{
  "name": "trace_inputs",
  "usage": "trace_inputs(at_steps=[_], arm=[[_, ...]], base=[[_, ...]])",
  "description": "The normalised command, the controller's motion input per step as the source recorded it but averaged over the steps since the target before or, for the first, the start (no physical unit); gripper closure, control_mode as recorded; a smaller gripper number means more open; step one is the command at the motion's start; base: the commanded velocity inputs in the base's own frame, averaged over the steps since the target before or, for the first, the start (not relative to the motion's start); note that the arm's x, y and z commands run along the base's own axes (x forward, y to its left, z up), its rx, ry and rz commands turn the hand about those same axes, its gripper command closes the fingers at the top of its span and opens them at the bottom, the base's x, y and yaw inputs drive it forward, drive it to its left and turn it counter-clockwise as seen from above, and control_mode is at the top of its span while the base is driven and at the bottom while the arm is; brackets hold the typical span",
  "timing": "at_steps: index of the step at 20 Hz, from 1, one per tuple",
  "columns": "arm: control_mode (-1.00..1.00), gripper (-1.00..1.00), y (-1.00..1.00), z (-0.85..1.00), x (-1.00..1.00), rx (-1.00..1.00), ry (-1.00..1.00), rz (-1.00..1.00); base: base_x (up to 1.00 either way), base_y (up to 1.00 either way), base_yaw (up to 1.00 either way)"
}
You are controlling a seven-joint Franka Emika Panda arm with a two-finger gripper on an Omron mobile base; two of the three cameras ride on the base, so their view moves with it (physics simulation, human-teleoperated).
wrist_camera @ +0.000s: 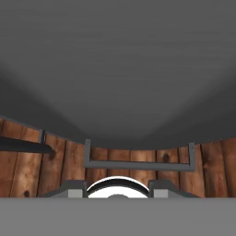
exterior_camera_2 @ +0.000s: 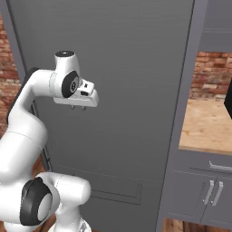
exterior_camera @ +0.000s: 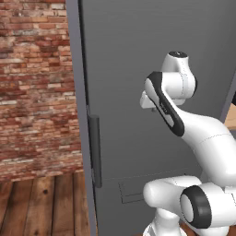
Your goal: Retrieve the sausage and cheese from the fridge and place them on the cutting board on the counter.
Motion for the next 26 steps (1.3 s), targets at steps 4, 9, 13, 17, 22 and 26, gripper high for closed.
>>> trace_inputs(at_steps=[4, 9, 13, 17, 22, 26], arm=[[1.0, -1.0, 0.0, 0.0, 0.0, 0.0, 0.0, 0.0], [1.0, -1.0, 0.0, 0.0, 0.0, 0.0, 0.0, 0.0], [1.0, -1.0, 0.0, 0.0, 0.0, 0.0, 0.0, 0.0], [1.0, -1.0, 0.0, 0.0, 0.0, 0.0, 0.0, 0.0], [1.0, -1.0, 0.0, 0.0, 0.0, 0.0, 0.0, 0.0], [1.0, -1.0, 0.0, 0.0, 0.0, 0.0, 0.0, 0.0]], base=[[0.0, 0.0, 0.0], [0.0, 0.0, 0.0], [0.0, 0.0, 0.0], [-0.2, 0.0, 0.0], [-0.55, 0.28, 0.07], [-0.4, 0.45, 0.0]])
